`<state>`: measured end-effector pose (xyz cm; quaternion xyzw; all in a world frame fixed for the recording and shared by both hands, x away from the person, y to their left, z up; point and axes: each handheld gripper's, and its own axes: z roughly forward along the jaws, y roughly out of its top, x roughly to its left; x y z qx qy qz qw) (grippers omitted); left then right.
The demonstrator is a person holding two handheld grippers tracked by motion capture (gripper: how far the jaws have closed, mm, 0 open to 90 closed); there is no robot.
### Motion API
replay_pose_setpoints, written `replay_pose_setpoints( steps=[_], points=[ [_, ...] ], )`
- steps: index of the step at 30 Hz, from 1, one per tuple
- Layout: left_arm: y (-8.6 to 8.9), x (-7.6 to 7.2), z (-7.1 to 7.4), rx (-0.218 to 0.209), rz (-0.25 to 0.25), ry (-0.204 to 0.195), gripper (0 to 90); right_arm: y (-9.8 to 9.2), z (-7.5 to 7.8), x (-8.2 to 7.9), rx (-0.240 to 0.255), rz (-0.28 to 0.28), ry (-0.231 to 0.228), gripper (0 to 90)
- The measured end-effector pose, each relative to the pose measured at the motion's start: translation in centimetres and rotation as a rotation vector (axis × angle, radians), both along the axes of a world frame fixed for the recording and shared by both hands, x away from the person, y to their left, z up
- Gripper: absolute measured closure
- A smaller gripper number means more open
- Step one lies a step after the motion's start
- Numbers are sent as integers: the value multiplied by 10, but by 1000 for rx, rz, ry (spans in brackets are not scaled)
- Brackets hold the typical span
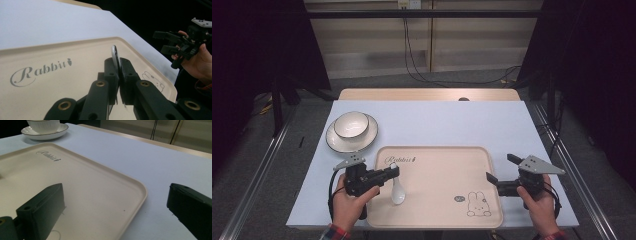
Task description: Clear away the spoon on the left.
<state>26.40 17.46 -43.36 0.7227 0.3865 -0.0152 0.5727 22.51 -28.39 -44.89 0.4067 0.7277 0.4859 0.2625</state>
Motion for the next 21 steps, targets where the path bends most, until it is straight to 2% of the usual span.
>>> replay_pose_setpoints(
  steps=[5,8,10,17,21],
  points=[
    [2,3,-3,-27,10,16,854,0,0,0,-1,-1,2,11],
    [3,7,-6,-2,15,-3,840,0,0,0,-3,0,2,11],
    [4,10,-8,3,21,5,833,0,-1,1,-5,8,3,12],
    [3,18,-14,68,45,-21,783,1,-1,1,-7,8,6,13],
    [2,22,-19,82,54,-16,767,1,-2,1,-12,15,8,15]
  ],
)
